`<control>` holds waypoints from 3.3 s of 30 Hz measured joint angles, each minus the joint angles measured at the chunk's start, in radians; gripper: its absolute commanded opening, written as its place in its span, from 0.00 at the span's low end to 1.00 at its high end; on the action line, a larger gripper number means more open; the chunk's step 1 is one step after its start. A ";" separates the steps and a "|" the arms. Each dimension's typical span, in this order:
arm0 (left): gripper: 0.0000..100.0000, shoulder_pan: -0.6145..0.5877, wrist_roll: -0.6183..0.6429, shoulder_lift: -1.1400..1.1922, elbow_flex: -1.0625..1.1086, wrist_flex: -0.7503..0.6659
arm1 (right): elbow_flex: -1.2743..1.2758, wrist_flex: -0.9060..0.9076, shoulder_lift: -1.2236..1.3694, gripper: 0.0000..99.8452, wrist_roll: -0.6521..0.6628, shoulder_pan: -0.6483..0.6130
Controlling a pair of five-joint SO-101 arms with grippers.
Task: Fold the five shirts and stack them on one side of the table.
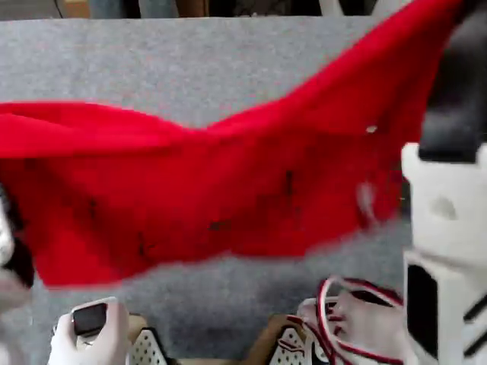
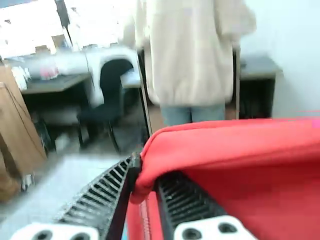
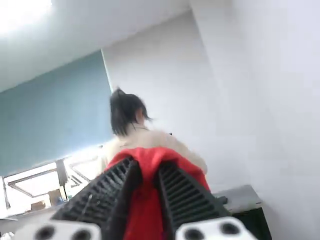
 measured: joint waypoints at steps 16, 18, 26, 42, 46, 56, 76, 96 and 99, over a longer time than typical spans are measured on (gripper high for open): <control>0.03 0.012 -0.003 0.362 1.201 -1.453 | 1.148 -0.850 0.281 0.01 0.089 -0.126; 0.03 0.012 -0.003 0.505 1.119 -1.567 | 1.143 -0.967 0.353 0.01 0.089 -0.127; 0.03 0.014 -0.003 0.902 0.609 -1.255 | 0.879 -0.766 0.554 0.01 0.089 -0.127; 0.03 0.011 -0.110 0.954 0.858 -1.014 | 0.658 0.215 0.651 0.01 0.204 -0.157; 0.03 0.008 -0.203 0.954 1.046 -1.117 | 0.695 0.330 0.646 0.01 0.247 -0.175; 0.03 -0.055 -0.267 0.953 1.194 -1.344 | 1.125 0.342 0.462 0.01 0.288 -0.196; 0.18 -0.068 -0.466 1.051 1.057 -1.198 | 1.499 0.160 0.434 0.32 0.344 -0.245; 0.03 -0.181 -0.623 0.747 0.713 -0.583 | 1.034 0.221 0.500 0.01 0.359 -0.244; 0.07 -0.100 -0.473 0.752 0.709 -0.647 | 0.931 0.173 0.631 0.01 0.330 -0.242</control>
